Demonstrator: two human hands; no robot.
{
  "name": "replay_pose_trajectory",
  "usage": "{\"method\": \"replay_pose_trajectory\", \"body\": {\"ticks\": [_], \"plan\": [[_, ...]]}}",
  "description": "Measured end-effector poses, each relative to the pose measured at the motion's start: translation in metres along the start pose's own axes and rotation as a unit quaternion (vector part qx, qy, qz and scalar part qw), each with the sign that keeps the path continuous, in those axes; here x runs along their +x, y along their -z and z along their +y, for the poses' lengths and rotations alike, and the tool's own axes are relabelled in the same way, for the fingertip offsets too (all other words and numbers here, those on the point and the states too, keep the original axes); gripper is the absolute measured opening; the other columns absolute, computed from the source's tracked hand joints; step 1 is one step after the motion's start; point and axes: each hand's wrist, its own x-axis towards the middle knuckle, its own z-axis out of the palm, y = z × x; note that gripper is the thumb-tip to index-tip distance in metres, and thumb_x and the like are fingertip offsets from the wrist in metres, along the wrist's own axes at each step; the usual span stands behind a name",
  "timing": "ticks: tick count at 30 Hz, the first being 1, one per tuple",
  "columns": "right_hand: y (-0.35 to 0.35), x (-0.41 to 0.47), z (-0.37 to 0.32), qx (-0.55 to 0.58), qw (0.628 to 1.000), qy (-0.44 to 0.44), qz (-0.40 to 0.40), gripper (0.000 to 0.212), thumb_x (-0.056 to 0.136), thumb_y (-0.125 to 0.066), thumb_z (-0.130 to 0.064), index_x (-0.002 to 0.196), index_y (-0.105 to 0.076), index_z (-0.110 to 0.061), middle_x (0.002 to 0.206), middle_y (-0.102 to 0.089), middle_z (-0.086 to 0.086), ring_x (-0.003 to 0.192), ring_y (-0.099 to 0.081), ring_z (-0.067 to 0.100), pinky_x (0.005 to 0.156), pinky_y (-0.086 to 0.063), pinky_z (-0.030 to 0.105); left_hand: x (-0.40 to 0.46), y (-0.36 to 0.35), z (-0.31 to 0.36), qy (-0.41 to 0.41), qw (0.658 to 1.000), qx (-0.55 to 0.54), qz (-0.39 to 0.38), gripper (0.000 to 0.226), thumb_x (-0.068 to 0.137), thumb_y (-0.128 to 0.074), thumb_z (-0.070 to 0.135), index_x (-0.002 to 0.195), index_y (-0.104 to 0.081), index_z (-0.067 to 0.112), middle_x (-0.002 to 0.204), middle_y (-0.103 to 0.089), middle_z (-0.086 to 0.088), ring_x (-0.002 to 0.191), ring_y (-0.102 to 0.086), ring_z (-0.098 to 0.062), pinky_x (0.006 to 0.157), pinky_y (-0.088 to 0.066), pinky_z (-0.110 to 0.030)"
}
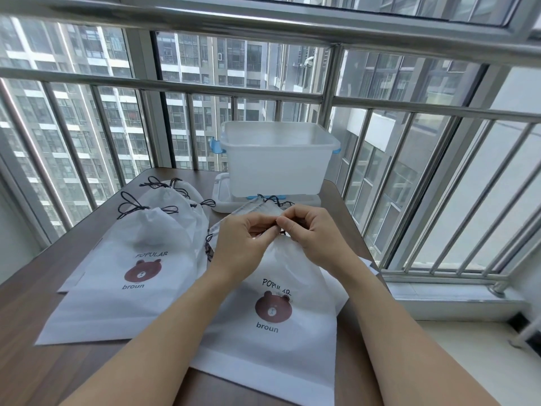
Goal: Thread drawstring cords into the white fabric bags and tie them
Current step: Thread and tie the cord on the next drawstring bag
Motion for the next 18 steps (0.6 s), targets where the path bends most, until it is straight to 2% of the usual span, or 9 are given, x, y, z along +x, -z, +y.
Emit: {"method": "replay_pose_trajectory", "body": {"ticks": [4, 7, 9, 11, 13, 16, 18], "plan": [[0.0014, 0.0010, 0.0009, -0.047, 0.999, 0.014, 0.009, 0.015, 0.095, -0.070, -0.017, 0.087, -0.072, -0.005, 0.073, -0.069, 0.003, 0.065, -0.056, 0.010, 0.063, -0.045, 0.026, 0.0036, 0.0007, -0.0064, 0.043, 0.998, -0.046, -0.019, 0.013, 0.090, -0.070, 0.005, 0.100, -0.077, 0.006, 0.091, -0.078, 0.000, 0.089, -0.074, -0.011, 0.084, -0.056, -0.021], [0.0005, -0.0002, -0.0001, -0.128, 0.990, 0.039, 0.039, 0.013, 0.094, -0.071, -0.016, 0.084, -0.073, -0.008, 0.070, -0.069, -0.002, 0.061, -0.055, 0.005, 0.060, -0.044, 0.019, 0.0055, 0.0013, -0.0085, 0.086, 0.995, -0.046, -0.031, 0.010, 0.091, -0.070, 0.015, 0.094, -0.078, 0.010, 0.088, -0.078, -0.002, 0.085, -0.072, -0.009, 0.081, -0.053, -0.020], [0.0009, -0.0003, -0.0005, -0.164, 0.983, 0.055, 0.055, 0.013, 0.094, -0.071, -0.017, 0.083, -0.073, -0.009, 0.069, -0.069, -0.004, 0.057, -0.053, 0.007, 0.057, -0.042, 0.018, 0.0077, 0.0017, -0.0090, 0.131, 0.988, -0.076, -0.038, 0.012, 0.093, -0.069, 0.018, 0.093, -0.077, 0.010, 0.092, -0.077, -0.008, 0.085, -0.067, -0.011, 0.084, -0.050, -0.027], [0.0017, 0.0002, -0.0005, -0.168, 0.982, 0.062, 0.063, 0.013, 0.094, -0.071, -0.017, 0.083, -0.073, -0.009, 0.068, -0.069, -0.003, 0.055, -0.051, 0.008, 0.055, -0.039, 0.018, 0.0097, 0.0025, -0.0088, 0.186, 0.968, -0.160, -0.053, 0.015, 0.094, -0.065, 0.014, 0.098, -0.075, 0.004, 0.100, -0.075, -0.014, 0.092, -0.066, -0.019, 0.092, -0.049, -0.035], [0.0014, 0.0006, -0.0004, -0.158, 0.983, 0.064, 0.065, 0.014, 0.094, -0.071, -0.016, 0.083, -0.073, -0.008, 0.068, -0.069, 0.000, 0.055, -0.049, 0.005, 0.055, -0.038, 0.016, 0.0105, 0.0037, -0.0089, 0.222, 0.942, -0.239, -0.076, 0.019, 0.095, -0.061, 0.012, 0.104, -0.072, -0.002, 0.103, -0.072, -0.018, 0.095, -0.065, -0.026, 0.093, -0.049, -0.038], [0.0017, 0.0017, 0.0014, -0.132, 0.989, 0.048, 0.054, 0.012, 0.095, -0.070, -0.015, 0.086, -0.073, -0.008, 0.069, -0.068, -0.001, 0.056, -0.048, 0.002, 0.056, -0.038, 0.016, 0.0097, 0.0051, -0.0105, 0.232, 0.920, -0.296, -0.113, 0.030, 0.096, -0.059, 0.017, 0.114, -0.066, -0.007, 0.108, -0.069, -0.020, 0.096, -0.064, -0.026, 0.096, -0.046, -0.038], [0.0011, 0.0017, 0.0028, -0.110, 0.993, 0.031, 0.038, 0.012, 0.096, -0.069, -0.015, 0.088, -0.073, -0.007, 0.067, -0.063, -0.004, 0.056, -0.044, 0.001, 0.056, -0.035, 0.016, 0.0092, 0.0056, -0.0115, 0.227, 0.916, -0.307, -0.123, 0.032, 0.092, -0.061, 0.020, 0.113, -0.067, -0.003, 0.108, -0.069, -0.017, 0.097, -0.065, -0.023, 0.097, -0.045, -0.036]]}}
